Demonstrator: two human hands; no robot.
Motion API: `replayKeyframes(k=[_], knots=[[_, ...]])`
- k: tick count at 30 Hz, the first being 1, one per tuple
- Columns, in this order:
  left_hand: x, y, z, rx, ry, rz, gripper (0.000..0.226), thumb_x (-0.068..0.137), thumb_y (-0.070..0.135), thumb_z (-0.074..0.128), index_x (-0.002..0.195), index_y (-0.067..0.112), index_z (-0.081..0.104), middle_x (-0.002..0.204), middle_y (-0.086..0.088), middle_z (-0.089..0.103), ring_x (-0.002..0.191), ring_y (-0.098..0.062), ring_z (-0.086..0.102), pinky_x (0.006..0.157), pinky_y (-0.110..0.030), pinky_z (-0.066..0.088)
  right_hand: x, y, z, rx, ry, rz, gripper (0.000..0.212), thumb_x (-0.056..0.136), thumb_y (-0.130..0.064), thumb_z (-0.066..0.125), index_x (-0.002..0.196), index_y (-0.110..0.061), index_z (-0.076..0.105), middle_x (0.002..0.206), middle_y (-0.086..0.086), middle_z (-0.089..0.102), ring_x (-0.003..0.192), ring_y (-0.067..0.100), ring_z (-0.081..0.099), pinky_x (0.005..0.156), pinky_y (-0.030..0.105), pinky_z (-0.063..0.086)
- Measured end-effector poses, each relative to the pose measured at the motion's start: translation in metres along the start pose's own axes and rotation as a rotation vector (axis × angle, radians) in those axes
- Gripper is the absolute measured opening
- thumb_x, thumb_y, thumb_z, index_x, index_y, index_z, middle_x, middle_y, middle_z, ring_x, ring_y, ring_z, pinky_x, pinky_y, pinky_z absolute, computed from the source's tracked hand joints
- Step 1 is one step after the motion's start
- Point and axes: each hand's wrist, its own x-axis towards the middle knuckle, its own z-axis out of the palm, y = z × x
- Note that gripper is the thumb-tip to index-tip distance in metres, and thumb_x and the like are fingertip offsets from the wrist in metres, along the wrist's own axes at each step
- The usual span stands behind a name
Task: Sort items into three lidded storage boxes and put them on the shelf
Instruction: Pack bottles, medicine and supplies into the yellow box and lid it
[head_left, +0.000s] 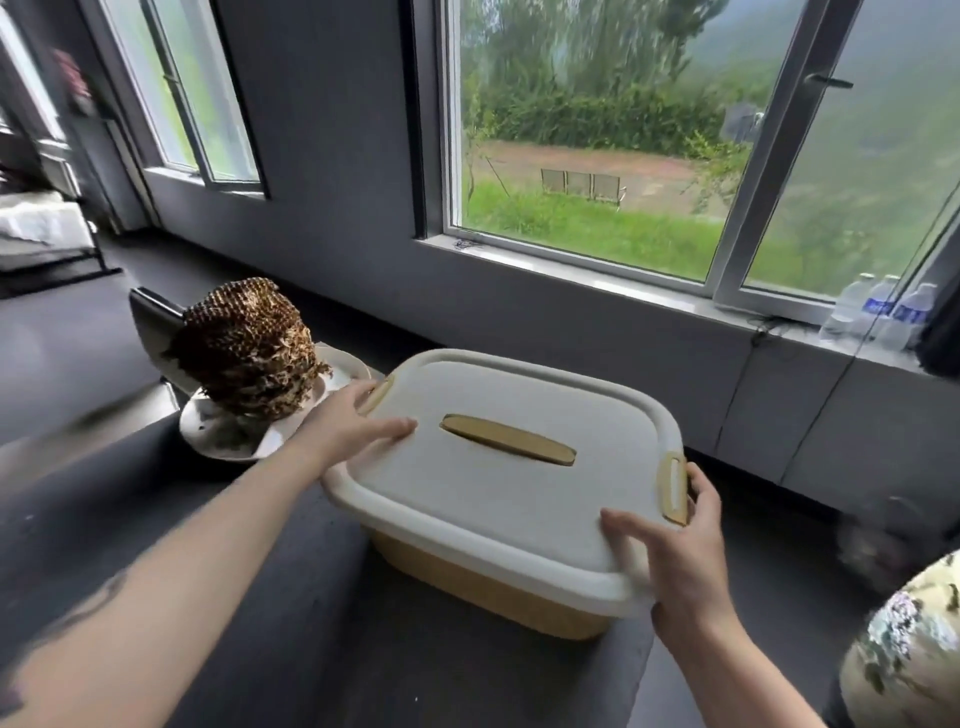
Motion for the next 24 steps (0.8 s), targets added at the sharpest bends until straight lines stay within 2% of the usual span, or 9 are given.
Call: replayKeyframes(k=[3, 7, 9, 11, 16, 18, 20, 22, 24], knots=[[-0.065, -0.008, -0.019, -0.121, 0.184, -0.082, 0.088, 0.061, 0.048, 0.084, 0.137, 0.028, 0.044, 0.114, 0.009, 0.048, 0.103, -0.010, 0.046, 0.084, -0.026, 0.037, -0.011, -0.012, 0.001, -0.052, -0.135, -0.005, 0.094, 0.058, 0.003, 0.082, 0.132, -0.036, 0.039, 0.121, -0.005, 0.057, 0.109, 0.018, 0.058, 0.094, 0.040, 0.049], [-0.190, -0.014, -0.052, -0.288, 0.362, -0.233, 0.104, 0.049, 0.049, 0.090, 0.139, 0.034, 0.039, 0.122, 0.008, 0.051, 0.102, -0.012, 0.056, 0.071, -0.025, 0.048, -0.037, -0.024, 0.010, -0.126, -0.424, -0.045, 0.090, 0.057, -0.002, 0.085, 0.127, -0.040, 0.042, 0.116, -0.011, 0.057, 0.103, 0.012, 0.059, 0.089, 0.032, 0.049], [-0.262, -0.016, -0.059, -0.384, 0.509, -0.284, 0.110, 0.039, 0.045, 0.091, 0.137, 0.036, 0.042, 0.124, 0.007, 0.056, 0.104, -0.014, 0.060, 0.082, -0.033, 0.054, -0.055, -0.026, 0.017, -0.156, -0.564, -0.042, 0.089, 0.056, -0.005, 0.086, 0.125, -0.043, 0.046, 0.111, -0.016, 0.060, 0.100, 0.009, 0.061, 0.088, 0.032, 0.049], [-0.332, -0.015, -0.059, -0.434, 0.681, -0.360, 0.113, 0.034, 0.041, 0.092, 0.136, 0.037, 0.043, 0.127, 0.007, 0.057, 0.109, -0.015, 0.060, 0.094, -0.039, 0.051, -0.076, -0.021, 0.026, -0.189, -0.705, -0.041, 0.088, 0.052, -0.007, 0.088, 0.119, -0.049, 0.049, 0.108, -0.020, 0.061, 0.097, 0.006, 0.063, 0.084, 0.030, 0.049], [-0.483, -0.020, -0.047, -0.441, 1.059, -0.559, 0.103, 0.049, 0.017, 0.094, 0.139, 0.028, 0.044, 0.128, 0.007, 0.056, 0.113, -0.013, 0.058, 0.100, -0.036, 0.047, -0.157, 0.002, 0.056, -0.201, -1.029, 0.023, 0.090, 0.053, -0.005, 0.088, 0.121, -0.047, 0.048, 0.109, -0.020, 0.060, 0.102, 0.016, 0.061, 0.077, 0.033, 0.051], [-0.544, -0.019, -0.044, -0.424, 1.189, -0.632, 0.098, 0.052, 0.013, 0.092, 0.138, 0.024, 0.046, 0.121, 0.009, 0.056, 0.110, -0.011, 0.056, 0.092, -0.027, 0.047, -0.202, 0.008, 0.065, -0.227, -1.148, 0.078, 0.093, 0.051, -0.004, 0.089, 0.124, -0.045, 0.048, 0.112, -0.010, 0.062, 0.098, 0.024, 0.063, 0.072, 0.039, 0.056], [-0.603, -0.017, -0.044, -0.391, 1.313, -0.697, 0.093, 0.054, 0.012, 0.091, 0.135, 0.023, 0.049, 0.112, 0.012, 0.052, 0.105, -0.009, 0.052, 0.082, -0.021, 0.042, -0.252, 0.012, 0.072, -0.242, -1.257, 0.087, 0.094, 0.050, -0.002, 0.088, 0.125, -0.043, 0.048, 0.116, -0.004, 0.062, 0.096, 0.028, 0.064, 0.067, 0.037, 0.056], [-0.658, -0.017, -0.044, -0.347, 1.414, -0.753, 0.086, 0.056, 0.012, 0.091, 0.131, 0.023, 0.050, 0.116, 0.007, 0.050, 0.104, -0.009, 0.049, 0.081, -0.020, 0.040, -0.303, 0.014, 0.077, -0.230, -1.360, 0.076, 0.092, 0.053, -0.001, 0.087, 0.127, -0.039, 0.048, 0.118, -0.002, 0.063, 0.098, 0.026, 0.064, 0.069, 0.032, 0.052], [-0.715, -0.018, -0.042, -0.311, 1.494, -0.809, 0.081, 0.057, 0.013, 0.090, 0.128, 0.024, 0.051, 0.124, 0.000, 0.048, 0.108, -0.012, 0.049, 0.085, -0.023, 0.041, -0.356, 0.016, 0.076, -0.218, -1.463, 0.080, 0.090, 0.056, -0.002, 0.086, 0.128, -0.038, 0.048, 0.117, -0.004, 0.063, 0.101, 0.023, 0.063, 0.079, 0.035, 0.052]])
